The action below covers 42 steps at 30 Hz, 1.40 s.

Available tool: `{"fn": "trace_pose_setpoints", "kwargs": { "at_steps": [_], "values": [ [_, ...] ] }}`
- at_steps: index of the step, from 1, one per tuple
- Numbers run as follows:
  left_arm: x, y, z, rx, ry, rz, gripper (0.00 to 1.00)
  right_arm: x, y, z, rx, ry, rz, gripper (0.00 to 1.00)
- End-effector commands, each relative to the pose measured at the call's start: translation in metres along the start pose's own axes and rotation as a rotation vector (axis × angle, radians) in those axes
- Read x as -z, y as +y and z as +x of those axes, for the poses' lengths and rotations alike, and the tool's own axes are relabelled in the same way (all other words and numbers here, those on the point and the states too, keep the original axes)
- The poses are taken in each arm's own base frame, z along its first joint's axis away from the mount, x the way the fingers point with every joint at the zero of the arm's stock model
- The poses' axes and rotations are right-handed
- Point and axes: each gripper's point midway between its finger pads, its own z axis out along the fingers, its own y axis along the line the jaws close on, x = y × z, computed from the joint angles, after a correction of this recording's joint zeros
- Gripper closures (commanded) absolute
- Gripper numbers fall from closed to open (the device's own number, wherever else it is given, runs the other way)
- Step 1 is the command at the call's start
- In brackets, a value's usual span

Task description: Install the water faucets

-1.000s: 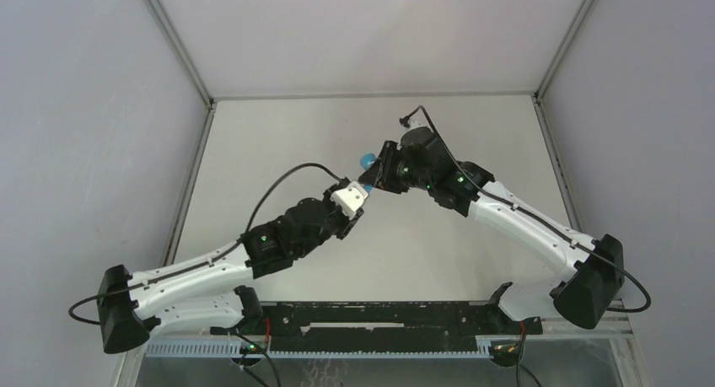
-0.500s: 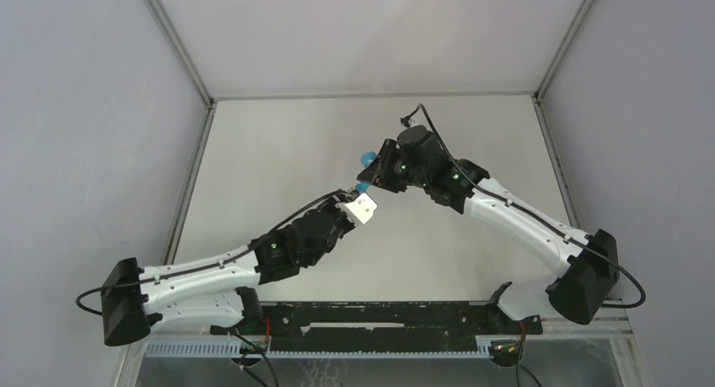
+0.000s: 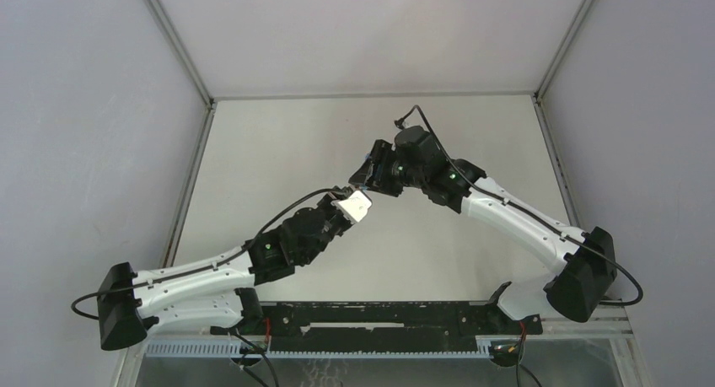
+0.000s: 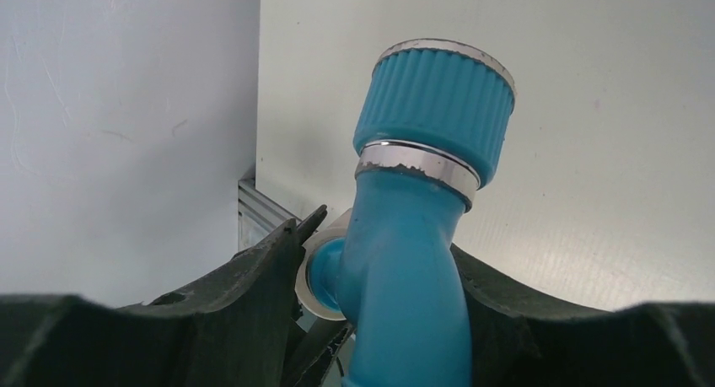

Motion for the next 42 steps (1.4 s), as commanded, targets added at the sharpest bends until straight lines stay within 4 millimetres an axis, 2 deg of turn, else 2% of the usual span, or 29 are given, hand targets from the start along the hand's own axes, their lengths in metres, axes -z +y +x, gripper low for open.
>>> {"fn": "trace_pose_setpoints", "kwargs": {
  "at_steps": [1, 5, 9, 15, 21, 25, 28, 30, 31, 34, 37, 40, 42],
  "values": [
    [0.003, 0.014, -0.051, 0.100, -0.189, -0.019, 1.00, 0.008, 0.014, 0.017, 0.034, 0.075, -0.055, 0.39],
    [0.001, 0.013, -0.046, 0.112, -0.176, -0.013, 1.00, 0.011, 0.011, 0.014, 0.036, 0.065, -0.050, 0.33],
    [0.001, 0.017, -0.041, 0.164, -0.176, -0.008, 1.00, 0.017, 0.007, 0.009, 0.034, 0.046, -0.047, 0.31],
    [0.001, 0.019, -0.031, 0.201, -0.161, 0.030, 1.00, 0.034, 0.007, -0.002, 0.046, -0.001, -0.067, 0.23],
    [0.003, 0.015, -0.026, 0.220, -0.145, 0.081, 1.00, 0.052, 0.014, -0.011, 0.086, -0.046, -0.106, 0.21],
    [0.007, 0.013, -0.025, 0.255, -0.147, 0.125, 1.00, 0.071, 0.023, -0.021, 0.184, -0.101, -0.164, 0.22],
    [0.013, 0.011, -0.026, 0.283, -0.150, 0.178, 1.00, 0.093, 0.029, -0.028, 0.352, -0.186, -0.245, 0.23],
    [0.020, 0.009, -0.032, 0.311, -0.164, 0.237, 1.00, 0.113, 0.042, -0.030, 0.529, -0.282, -0.374, 0.25],
    [0.025, 0.006, -0.036, 0.327, -0.173, 0.279, 1.00, 0.124, 0.047, -0.024, 0.631, -0.319, -0.446, 0.26],
    [0.043, 0.000, -0.048, 0.367, -0.193, 0.405, 1.00, 0.155, 0.043, -0.009, 0.885, -0.500, -0.599, 0.25],
    [0.060, -0.002, -0.061, 0.381, -0.205, 0.509, 1.00, 0.174, 0.038, -0.010, 0.962, -0.565, -0.630, 0.21],
    [0.077, -0.008, -0.077, 0.417, -0.215, 0.624, 1.00, 0.183, 0.039, -0.008, 0.986, -0.525, -0.685, 0.18],
    [0.087, -0.008, -0.087, 0.442, -0.228, 0.684, 1.00, 0.185, 0.039, -0.006, 0.994, -0.493, -0.715, 0.12]
  ]
}}
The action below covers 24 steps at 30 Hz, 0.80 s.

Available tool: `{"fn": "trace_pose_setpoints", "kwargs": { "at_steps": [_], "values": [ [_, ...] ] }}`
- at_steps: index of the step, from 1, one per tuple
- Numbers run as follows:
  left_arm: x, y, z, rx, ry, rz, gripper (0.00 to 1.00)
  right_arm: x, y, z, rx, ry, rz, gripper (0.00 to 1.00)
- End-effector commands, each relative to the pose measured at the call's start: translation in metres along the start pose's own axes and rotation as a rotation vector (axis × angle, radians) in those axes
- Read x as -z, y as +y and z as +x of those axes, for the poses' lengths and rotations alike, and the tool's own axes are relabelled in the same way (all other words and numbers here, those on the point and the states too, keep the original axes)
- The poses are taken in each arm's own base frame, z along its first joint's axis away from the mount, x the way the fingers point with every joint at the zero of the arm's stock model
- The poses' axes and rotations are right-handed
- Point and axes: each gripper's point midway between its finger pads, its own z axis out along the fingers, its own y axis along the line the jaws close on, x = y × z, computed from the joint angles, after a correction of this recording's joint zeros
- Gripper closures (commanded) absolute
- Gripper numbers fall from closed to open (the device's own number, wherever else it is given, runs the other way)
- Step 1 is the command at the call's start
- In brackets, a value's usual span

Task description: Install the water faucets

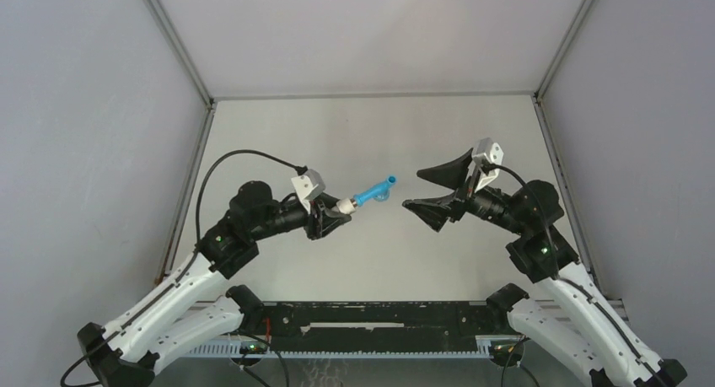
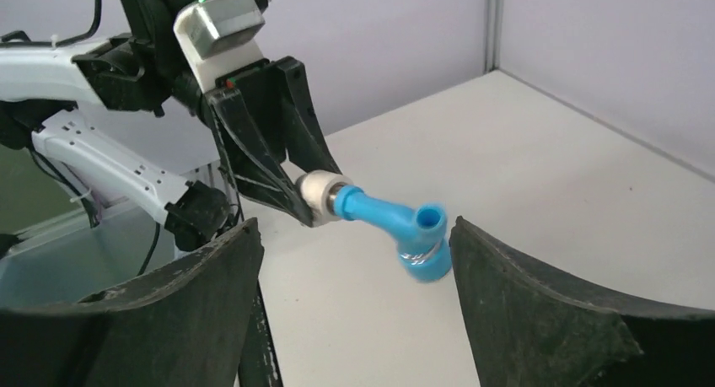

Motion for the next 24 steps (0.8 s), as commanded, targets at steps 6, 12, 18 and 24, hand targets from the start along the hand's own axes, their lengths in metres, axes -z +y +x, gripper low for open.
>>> {"fn": "trace_pose_setpoints", "kwargs": {
  "at_steps": [6, 12, 18, 24],
  "values": [
    [0.036, -0.058, -0.084, 0.051, -0.161, 0.340, 1.00, 0.001, 0.018, -0.017, 0.029, 0.036, -0.266, 0.08],
    [0.036, -0.060, -0.087, 0.059, -0.179, 0.348, 1.00, 0.000, 0.023, -0.010, -0.033, 0.079, -0.333, 0.07],
    [0.036, -0.060, -0.087, 0.063, -0.182, 0.353, 1.00, -0.002, 0.031, 0.002, -0.038, 0.123, -0.402, 0.08],
    [0.037, -0.063, -0.088, 0.067, -0.183, 0.368, 1.00, -0.013, 0.040, 0.015, -0.032, 0.145, -0.437, 0.12]
  ]
}}
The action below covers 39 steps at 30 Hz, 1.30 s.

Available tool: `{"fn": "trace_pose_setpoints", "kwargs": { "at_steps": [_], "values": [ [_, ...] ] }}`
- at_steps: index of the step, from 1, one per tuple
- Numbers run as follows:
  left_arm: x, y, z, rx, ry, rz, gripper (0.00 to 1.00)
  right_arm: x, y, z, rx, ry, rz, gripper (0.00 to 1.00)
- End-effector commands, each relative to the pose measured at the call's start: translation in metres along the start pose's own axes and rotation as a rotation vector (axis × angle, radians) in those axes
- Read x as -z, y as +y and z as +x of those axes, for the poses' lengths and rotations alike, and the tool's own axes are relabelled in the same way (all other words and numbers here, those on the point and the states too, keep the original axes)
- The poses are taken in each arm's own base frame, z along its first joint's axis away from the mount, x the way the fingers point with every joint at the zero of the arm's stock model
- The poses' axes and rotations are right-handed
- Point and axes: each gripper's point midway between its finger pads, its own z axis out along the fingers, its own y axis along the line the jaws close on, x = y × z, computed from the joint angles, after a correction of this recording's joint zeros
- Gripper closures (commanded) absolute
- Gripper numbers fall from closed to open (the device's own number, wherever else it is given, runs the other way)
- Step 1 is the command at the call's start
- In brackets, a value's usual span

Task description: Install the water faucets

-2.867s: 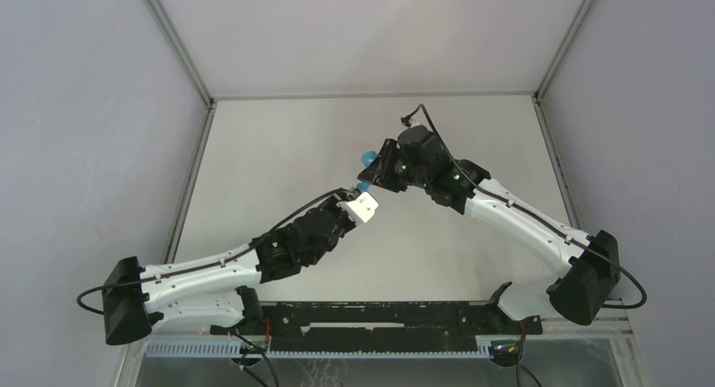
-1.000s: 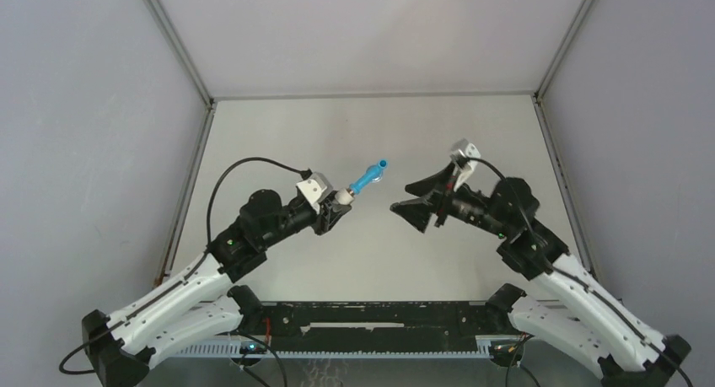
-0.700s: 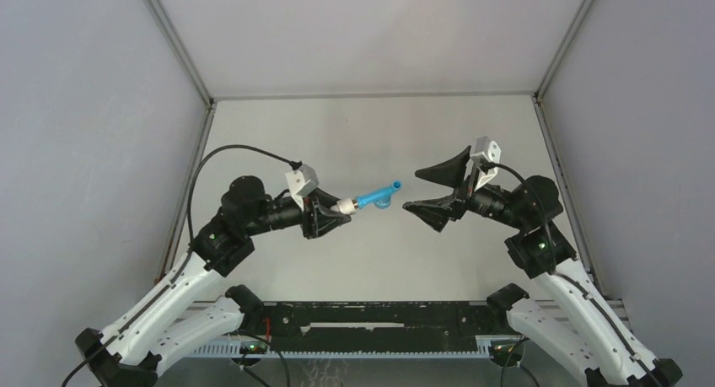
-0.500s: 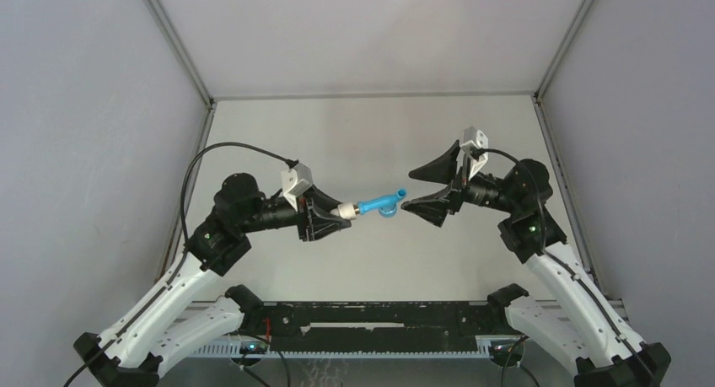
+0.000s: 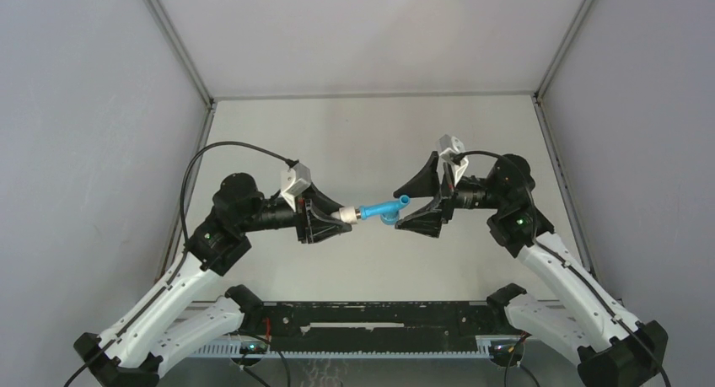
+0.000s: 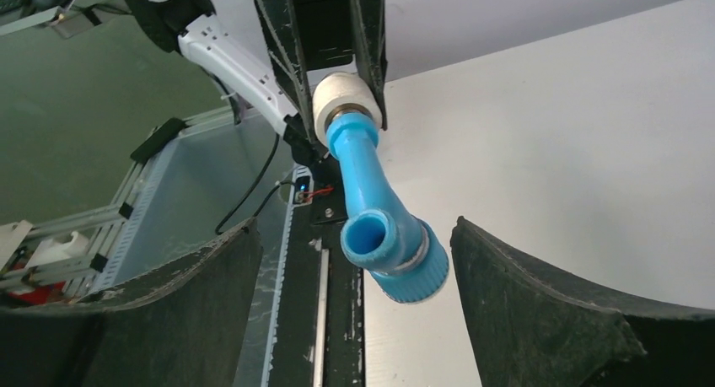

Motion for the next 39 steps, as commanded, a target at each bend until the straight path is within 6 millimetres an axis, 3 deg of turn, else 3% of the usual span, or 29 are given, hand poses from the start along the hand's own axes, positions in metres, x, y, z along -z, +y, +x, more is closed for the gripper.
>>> {"fn": "trace_pose_setpoints", "kwargs": {
  "at_steps": [1, 6, 12, 17, 25, 29, 32, 39],
  "values": [
    [0.005, -0.015, -0.036, -0.075, -0.093, 0.047, 1.00, -0.012, 0.012, -0.012, 0.105, -0.014, -0.052, 0.12],
    [0.005, -0.018, -0.036, -0.068, -0.092, 0.060, 1.00, -0.024, 0.015, -0.008, 0.128, -0.021, -0.097, 0.17],
    [0.006, -0.020, -0.037, -0.068, -0.100, 0.063, 1.00, -0.029, 0.014, -0.003, 0.094, -0.005, -0.136, 0.29],
    [0.007, -0.021, -0.038, -0.069, -0.104, 0.067, 1.00, -0.031, 0.009, 0.000, 0.073, 0.005, -0.125, 0.30],
    [0.007, -0.022, -0.039, -0.071, -0.110, 0.070, 1.00, -0.033, 0.016, 0.003, 0.052, 0.019, -0.177, 0.68],
    [0.007, -0.020, -0.040, -0.074, -0.118, 0.058, 1.00, -0.033, 0.019, 0.004, 0.032, 0.027, -0.192, 0.98],
    [0.008, -0.013, -0.039, -0.105, -0.126, 0.016, 1.00, -0.032, 0.018, -0.002, -0.091, 0.014, -0.158, 1.00],
    [0.006, 0.011, -0.015, -0.230, -0.031, -0.082, 1.00, -0.032, 0.026, -0.028, -0.403, 0.025, -0.125, 1.00]
  ]
}}
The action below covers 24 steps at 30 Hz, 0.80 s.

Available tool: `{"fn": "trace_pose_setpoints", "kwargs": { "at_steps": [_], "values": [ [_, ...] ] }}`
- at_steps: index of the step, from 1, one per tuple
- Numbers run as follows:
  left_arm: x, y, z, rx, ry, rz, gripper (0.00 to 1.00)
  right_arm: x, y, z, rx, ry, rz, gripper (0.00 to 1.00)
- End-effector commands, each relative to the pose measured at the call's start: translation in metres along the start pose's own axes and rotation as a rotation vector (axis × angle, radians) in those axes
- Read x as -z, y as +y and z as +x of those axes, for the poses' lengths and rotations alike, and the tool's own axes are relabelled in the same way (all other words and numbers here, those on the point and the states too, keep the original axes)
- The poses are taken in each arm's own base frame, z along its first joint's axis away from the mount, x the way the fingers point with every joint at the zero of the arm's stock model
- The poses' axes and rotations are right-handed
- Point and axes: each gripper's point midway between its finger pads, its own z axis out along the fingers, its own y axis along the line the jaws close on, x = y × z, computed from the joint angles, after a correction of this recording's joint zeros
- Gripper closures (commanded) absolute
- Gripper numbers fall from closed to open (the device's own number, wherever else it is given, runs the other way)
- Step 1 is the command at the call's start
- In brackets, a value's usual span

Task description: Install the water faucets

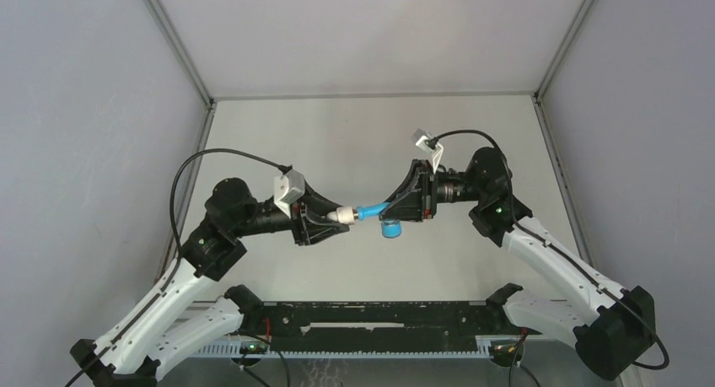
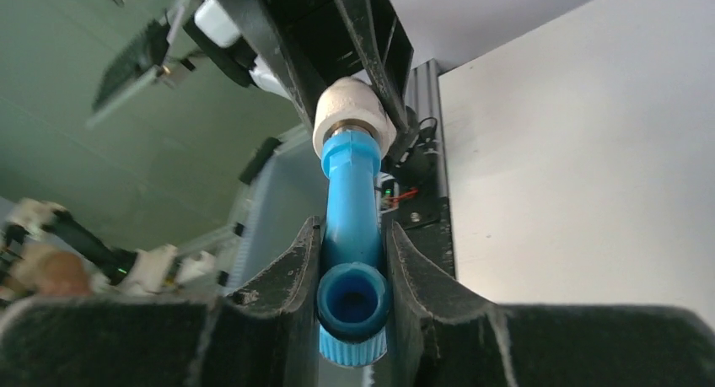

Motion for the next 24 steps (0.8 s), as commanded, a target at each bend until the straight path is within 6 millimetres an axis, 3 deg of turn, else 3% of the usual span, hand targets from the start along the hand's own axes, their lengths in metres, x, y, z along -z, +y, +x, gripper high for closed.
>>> {"fn": "trace_pose_setpoints", "kwargs": {
  "at_steps": [1, 5, 11, 18, 19, 24],
  "values": [
    [-0.002, 0.019, 0.002, -0.163, 0.041, -0.080, 1.00, -0.001, 0.025, -0.033, -0.207, -0.004, -0.014, 1.00],
    [-0.010, 0.027, 0.019, -0.241, 0.135, -0.113, 1.00, 0.000, 0.012, -0.041, -0.465, 0.038, 0.001, 1.00],
    [-0.013, 0.062, 0.051, -0.504, 0.362, -0.316, 1.00, 0.000, -0.039, -0.041, -0.842, 0.010, 0.102, 1.00],
    [-0.013, 0.108, 0.069, -0.866, 0.499, -0.615, 1.00, -0.004, -0.073, -0.038, -1.004, -0.068, 0.190, 1.00],
    [-0.012, 0.113, 0.078, -0.922, 0.523, -0.637, 1.00, -0.004, -0.077, -0.038, -1.018, -0.081, 0.195, 1.00],
    [-0.014, 0.130, 0.079, -1.128, 0.559, -0.771, 1.00, -0.006, -0.087, -0.035, -1.098, -0.122, 0.204, 1.00]
  ]
}}
